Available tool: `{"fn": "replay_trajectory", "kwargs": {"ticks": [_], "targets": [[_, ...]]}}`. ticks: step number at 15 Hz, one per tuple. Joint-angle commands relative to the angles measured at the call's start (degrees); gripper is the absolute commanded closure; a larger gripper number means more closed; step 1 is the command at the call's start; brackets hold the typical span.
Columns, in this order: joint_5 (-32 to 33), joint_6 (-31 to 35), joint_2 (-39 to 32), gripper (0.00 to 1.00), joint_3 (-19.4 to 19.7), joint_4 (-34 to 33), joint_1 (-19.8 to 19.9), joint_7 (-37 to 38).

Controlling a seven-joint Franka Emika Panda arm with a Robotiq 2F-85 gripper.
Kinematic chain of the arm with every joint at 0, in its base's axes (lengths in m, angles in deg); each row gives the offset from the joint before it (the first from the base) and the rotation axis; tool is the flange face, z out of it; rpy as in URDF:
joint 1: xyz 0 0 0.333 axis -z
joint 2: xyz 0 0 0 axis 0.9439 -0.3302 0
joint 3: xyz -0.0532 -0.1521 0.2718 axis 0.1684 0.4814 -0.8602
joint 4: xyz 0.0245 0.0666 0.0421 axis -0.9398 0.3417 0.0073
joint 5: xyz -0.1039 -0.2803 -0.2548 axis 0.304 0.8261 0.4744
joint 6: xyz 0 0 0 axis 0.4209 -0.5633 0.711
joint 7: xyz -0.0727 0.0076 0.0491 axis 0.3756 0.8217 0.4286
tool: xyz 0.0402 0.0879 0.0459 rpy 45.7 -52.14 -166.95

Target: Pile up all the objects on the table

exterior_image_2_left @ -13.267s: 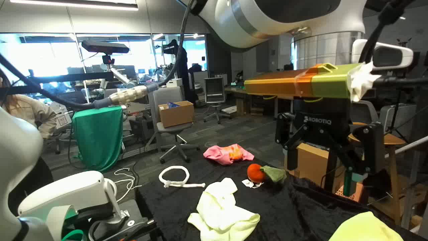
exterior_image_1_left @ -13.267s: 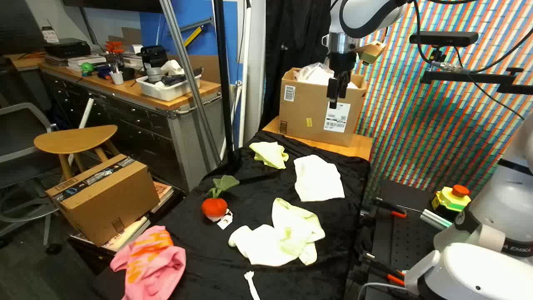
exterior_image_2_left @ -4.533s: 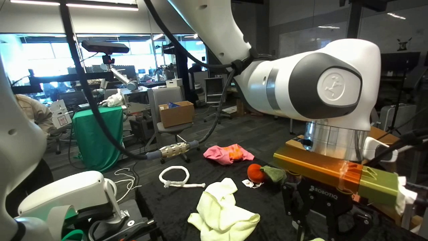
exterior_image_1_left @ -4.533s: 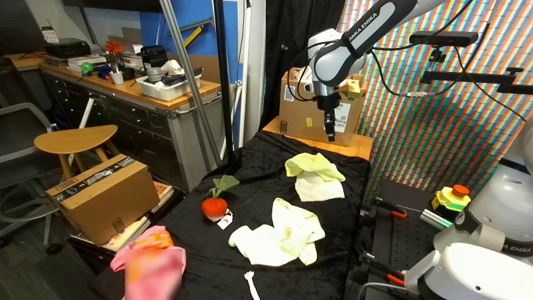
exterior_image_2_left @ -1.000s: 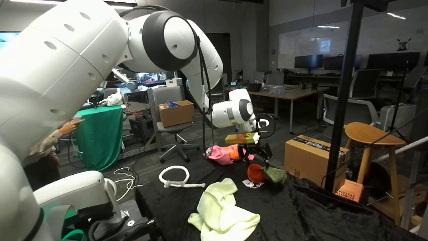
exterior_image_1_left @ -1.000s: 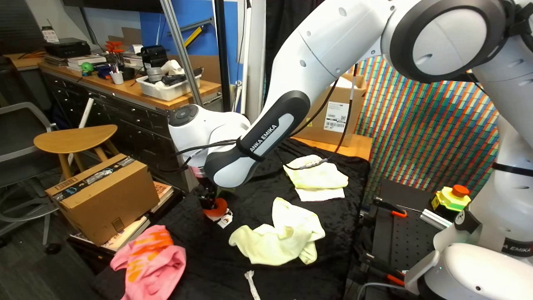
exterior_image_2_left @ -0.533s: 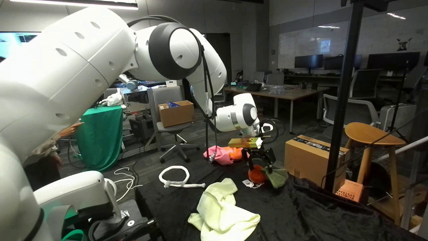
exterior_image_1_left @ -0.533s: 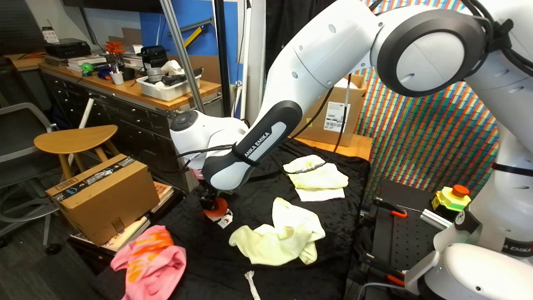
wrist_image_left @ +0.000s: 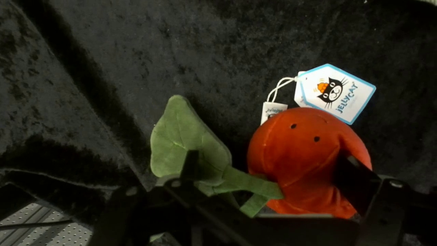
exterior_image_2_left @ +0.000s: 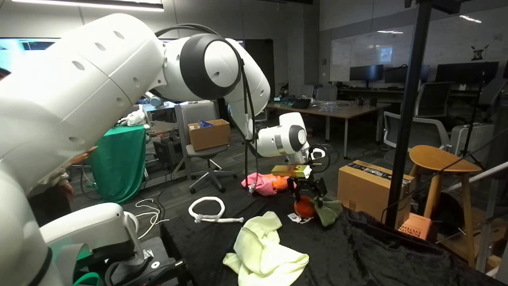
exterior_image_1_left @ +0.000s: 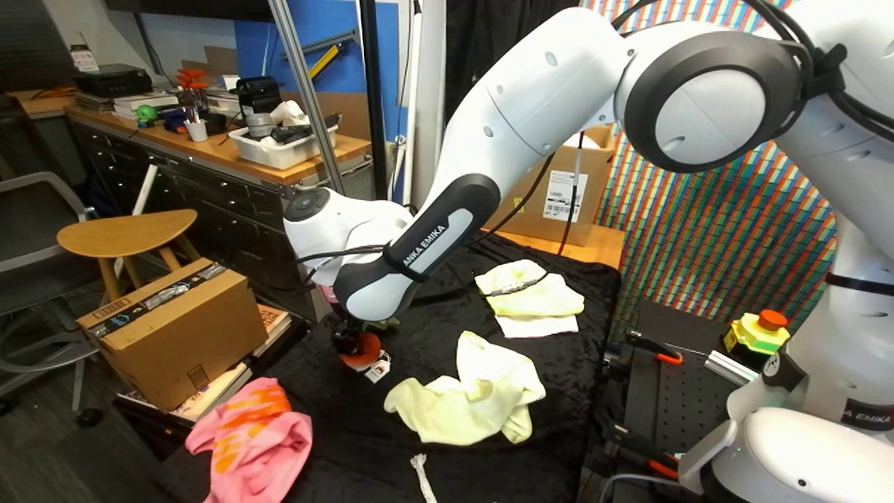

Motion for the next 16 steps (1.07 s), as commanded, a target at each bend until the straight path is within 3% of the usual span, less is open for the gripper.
{"fn": "replay_trajectory", "kwargs": {"ticks": [1,4,6,8,14,16], "targets": [[-1.8,-1.2,-2.2,0.0,-0.1,-3.2,0.1,-1.2],[-2.3,-1.3,-2.4,0.03,-0.4,-3.3,0.5,-1.8],[-2.7,-1.7,-2.4,0.27,-0.7,-3.4,0.9,-2.4],[-3.5,-2.0,-3.1,0.36,-1.0,-4.3,1.3,-3.1],[-4.9,-4.5,-2.9,0.84,-1.2,-4.7,2.4,-5.3],[-4.6,-6.1,-2.0,0.91,-0.9,-4.0,2.5,-5.8]]}}
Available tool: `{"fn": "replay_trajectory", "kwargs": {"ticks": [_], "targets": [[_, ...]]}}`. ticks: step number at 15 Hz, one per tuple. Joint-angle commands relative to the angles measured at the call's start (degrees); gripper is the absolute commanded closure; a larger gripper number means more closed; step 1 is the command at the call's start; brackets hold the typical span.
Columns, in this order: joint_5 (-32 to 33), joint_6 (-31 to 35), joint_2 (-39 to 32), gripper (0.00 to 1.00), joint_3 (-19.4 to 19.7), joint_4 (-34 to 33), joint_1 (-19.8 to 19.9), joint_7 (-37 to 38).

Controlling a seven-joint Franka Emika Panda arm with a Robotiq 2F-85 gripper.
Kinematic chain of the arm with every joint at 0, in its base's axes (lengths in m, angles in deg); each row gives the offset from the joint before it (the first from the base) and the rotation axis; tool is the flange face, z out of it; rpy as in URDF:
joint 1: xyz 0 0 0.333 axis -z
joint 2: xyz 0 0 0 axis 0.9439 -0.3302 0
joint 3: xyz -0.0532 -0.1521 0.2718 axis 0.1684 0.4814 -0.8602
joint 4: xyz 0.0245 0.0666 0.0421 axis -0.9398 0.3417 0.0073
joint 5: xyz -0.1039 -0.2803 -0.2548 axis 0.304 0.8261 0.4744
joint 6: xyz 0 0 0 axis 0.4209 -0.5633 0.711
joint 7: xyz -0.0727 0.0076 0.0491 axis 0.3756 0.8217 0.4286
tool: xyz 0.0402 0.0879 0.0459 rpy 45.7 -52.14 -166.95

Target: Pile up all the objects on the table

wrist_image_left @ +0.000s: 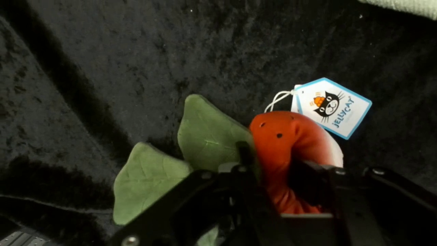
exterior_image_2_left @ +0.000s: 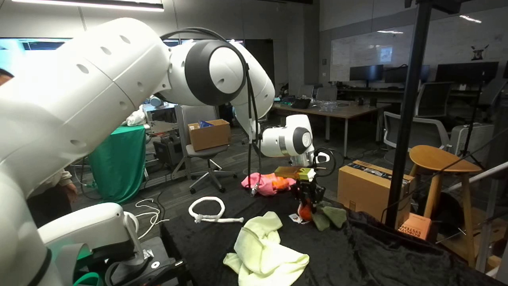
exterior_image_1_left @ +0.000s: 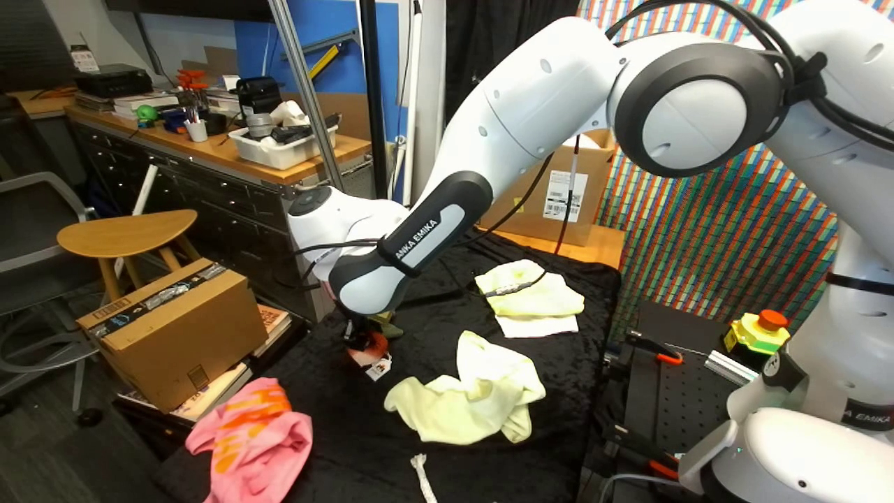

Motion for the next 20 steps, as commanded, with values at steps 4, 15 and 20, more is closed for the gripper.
{"fn": "replay_trajectory", "kwargs": {"ticks": [4,15,20], "targets": [[-0.5,-3.3,2.9,0.93,-0.3,2.1,2.0,-5.1],[-0.1,-1.6,10.3,0.91,0.1,10.8,5.4,-8.6],[-0.5,-1.0,14.5,0.91,1.1,17.3,8.9,-8.4]]}}
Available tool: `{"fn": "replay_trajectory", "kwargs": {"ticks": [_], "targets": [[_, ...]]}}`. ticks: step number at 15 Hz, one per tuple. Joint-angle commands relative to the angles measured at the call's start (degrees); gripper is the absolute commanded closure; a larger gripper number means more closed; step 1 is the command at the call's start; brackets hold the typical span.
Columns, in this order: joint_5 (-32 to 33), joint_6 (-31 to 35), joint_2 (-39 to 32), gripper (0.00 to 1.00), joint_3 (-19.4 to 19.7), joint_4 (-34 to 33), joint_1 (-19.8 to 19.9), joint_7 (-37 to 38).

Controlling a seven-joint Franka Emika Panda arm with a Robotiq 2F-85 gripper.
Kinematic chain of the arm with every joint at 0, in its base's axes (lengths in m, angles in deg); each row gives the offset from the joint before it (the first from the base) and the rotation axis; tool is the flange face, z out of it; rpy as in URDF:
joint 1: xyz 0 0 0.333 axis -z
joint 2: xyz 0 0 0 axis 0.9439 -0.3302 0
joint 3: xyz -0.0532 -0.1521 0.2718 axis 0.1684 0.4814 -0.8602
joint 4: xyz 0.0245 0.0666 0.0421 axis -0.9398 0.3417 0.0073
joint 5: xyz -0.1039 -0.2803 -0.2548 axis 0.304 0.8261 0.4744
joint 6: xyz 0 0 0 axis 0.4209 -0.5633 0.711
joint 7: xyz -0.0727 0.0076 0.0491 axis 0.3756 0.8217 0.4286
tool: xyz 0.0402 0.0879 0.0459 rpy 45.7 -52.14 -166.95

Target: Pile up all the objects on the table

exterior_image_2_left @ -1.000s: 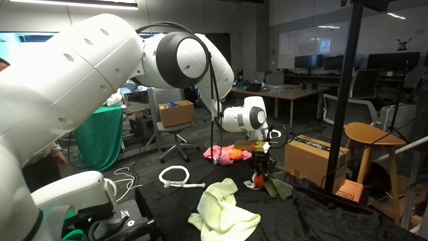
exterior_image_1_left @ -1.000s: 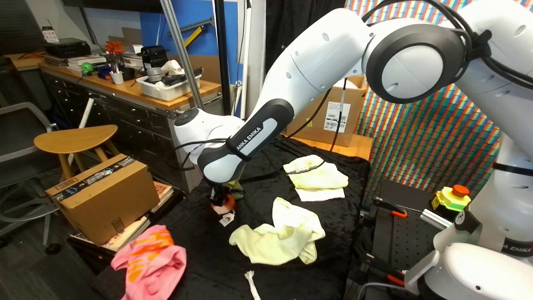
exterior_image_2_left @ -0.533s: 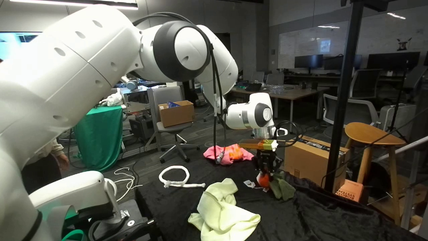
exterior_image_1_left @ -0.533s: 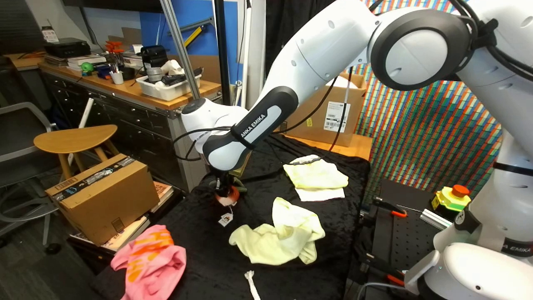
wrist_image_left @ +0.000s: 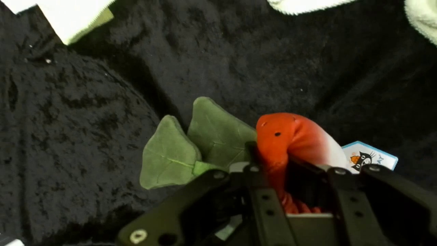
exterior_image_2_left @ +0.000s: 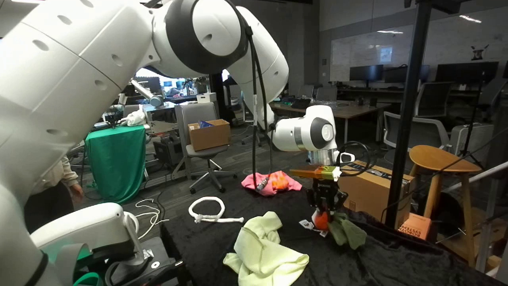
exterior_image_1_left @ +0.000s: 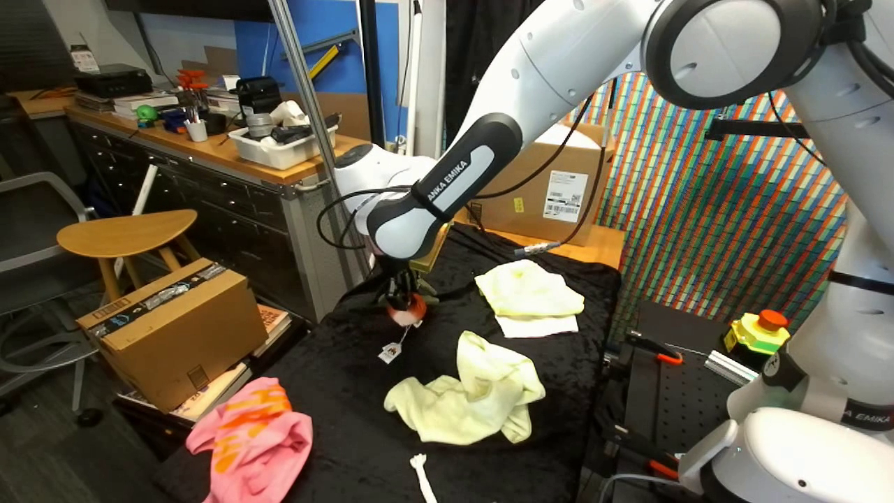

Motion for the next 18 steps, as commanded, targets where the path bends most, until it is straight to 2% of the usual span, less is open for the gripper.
{"fn": "replay_trajectory", "kwargs": {"ticks": [1,10,18], "targets": [[-0.6,1.4,5.5,0.91,0.8,7.6,2.6,-0.6],[-1.6,2.7,10.9,0.91,3.5,18.5,8.9,0.2],[-3.4,0.8,9.7,0.91,5.3,20.2,12.0,1.6]]}}
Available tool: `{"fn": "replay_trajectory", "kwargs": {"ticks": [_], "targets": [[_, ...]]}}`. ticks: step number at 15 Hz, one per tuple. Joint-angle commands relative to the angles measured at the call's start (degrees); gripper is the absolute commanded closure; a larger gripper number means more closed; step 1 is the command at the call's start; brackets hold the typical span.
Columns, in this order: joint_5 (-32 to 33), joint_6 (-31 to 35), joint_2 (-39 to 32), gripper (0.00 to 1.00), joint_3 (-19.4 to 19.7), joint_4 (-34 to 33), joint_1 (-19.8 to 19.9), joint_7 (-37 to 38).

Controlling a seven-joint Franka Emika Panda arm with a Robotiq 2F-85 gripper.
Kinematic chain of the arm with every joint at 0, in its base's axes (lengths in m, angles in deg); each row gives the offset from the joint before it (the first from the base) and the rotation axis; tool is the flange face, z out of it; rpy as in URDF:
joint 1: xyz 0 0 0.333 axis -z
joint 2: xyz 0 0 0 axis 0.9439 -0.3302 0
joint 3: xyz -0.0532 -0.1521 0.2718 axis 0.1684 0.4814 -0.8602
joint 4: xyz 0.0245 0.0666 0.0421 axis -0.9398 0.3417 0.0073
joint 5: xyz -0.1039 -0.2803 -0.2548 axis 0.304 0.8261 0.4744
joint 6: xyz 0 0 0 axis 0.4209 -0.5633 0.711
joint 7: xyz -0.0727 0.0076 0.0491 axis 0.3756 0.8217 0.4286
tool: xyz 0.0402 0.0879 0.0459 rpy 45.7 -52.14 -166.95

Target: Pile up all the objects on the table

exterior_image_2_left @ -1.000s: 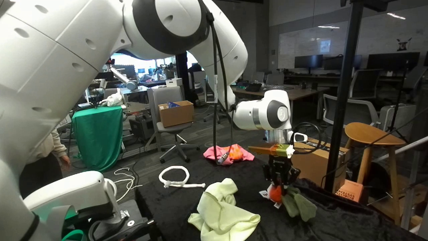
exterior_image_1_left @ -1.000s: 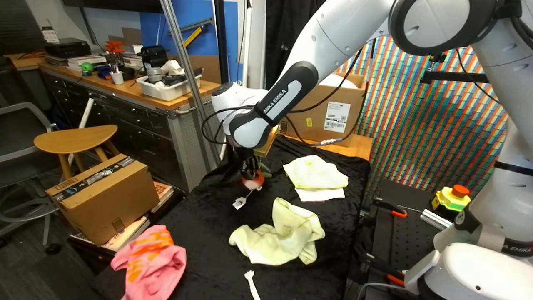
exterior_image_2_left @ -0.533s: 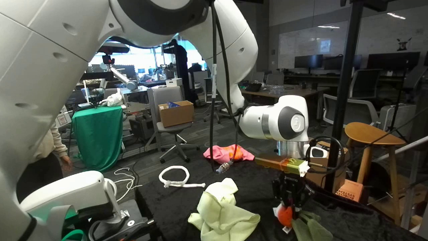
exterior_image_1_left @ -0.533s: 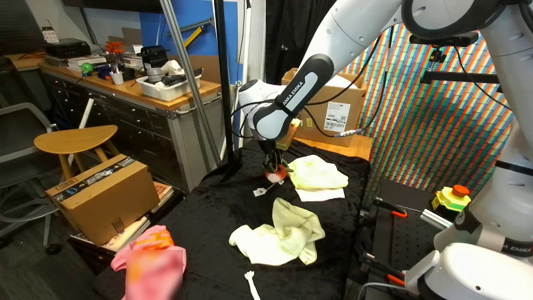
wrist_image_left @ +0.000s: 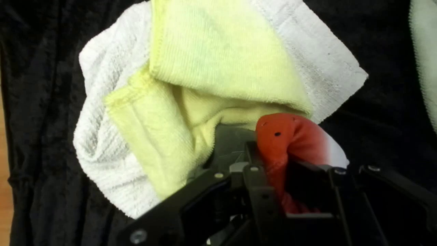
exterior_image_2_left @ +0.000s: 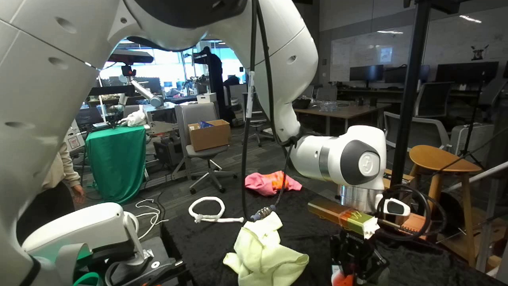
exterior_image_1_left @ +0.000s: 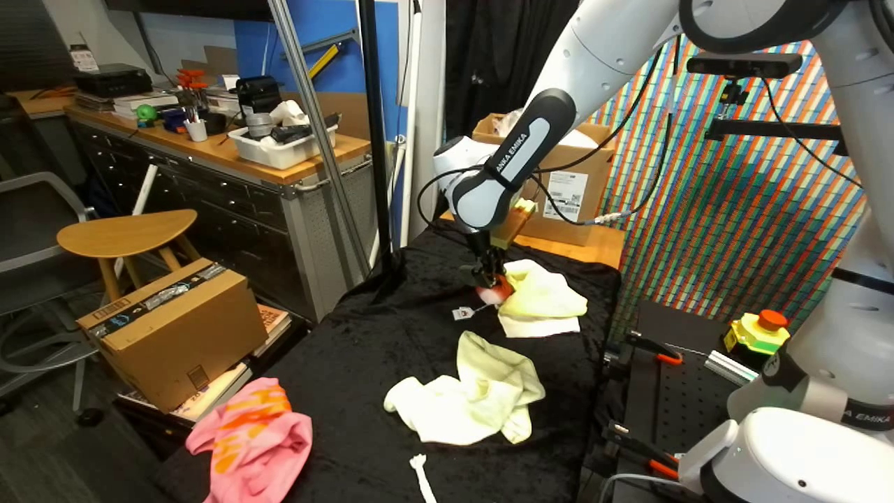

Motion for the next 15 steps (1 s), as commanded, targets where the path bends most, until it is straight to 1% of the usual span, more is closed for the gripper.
{"fn": "replay_trajectory", "kwargs": {"ticks": [1,6,7,8,10,11,15], "targets": [[-2.1,-1.3,0.3,0.91,0.3,0.8,0.8,0.3],[-4.1,-2.6,-1.8,0.9,-0.2,-0.9,1.4,-0.4],[-4.4,-2.7,-1.8,0.78,-0.2,-0.9,1.4,-0.5],[-4.6,-2.7,-1.9,0.6,-0.2,-0.8,1.3,-0.2],[-5.0,-2.9,-1.6,0.47,-0.2,-0.4,1.3,-0.3],[-5.1,-3.0,-1.5,0.38,-0.1,-0.3,1.2,-0.2],[-4.8,-2.5,-0.7,0.09,0.0,0.6,1.0,0.0]]}}
